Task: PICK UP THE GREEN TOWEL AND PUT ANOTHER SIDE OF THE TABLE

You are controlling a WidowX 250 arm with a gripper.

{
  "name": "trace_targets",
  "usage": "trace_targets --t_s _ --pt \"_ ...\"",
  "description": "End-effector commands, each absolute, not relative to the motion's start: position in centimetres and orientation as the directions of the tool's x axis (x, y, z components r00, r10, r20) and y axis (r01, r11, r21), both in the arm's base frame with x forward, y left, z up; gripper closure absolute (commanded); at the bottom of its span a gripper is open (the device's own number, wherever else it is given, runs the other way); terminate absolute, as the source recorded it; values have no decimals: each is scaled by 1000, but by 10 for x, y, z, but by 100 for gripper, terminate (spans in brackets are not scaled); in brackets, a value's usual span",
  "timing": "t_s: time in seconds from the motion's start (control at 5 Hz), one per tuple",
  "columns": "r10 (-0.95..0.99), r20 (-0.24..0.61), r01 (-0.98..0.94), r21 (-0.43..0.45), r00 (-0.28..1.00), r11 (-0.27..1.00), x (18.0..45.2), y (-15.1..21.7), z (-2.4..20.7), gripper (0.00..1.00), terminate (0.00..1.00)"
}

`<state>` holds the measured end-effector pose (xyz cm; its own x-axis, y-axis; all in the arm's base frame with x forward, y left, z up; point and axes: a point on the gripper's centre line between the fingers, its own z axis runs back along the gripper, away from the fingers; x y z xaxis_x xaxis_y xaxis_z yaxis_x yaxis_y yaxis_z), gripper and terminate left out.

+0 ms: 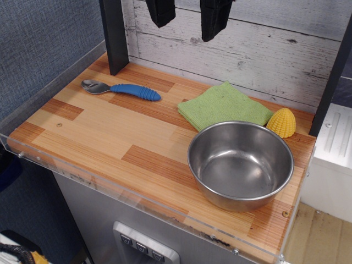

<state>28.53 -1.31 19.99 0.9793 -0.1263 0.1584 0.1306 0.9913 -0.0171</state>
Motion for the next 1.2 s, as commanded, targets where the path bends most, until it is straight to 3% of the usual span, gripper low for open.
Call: trace_targets --t_s 0.0,0.2,0.4,0.8,1.0 --pt "-126 158 131 -17 979 991 285 -13 200 0 0" --pt "-140 225 141 10 964 990 321 1 220 0 0" --pt "-177 216 172 41 960 984 343 11 219 0 0" --pt "-268 122 258 91 956 962 351 12 172 0 0" --pt "-296 117 289 78 948 954 358 3 150 0 0"
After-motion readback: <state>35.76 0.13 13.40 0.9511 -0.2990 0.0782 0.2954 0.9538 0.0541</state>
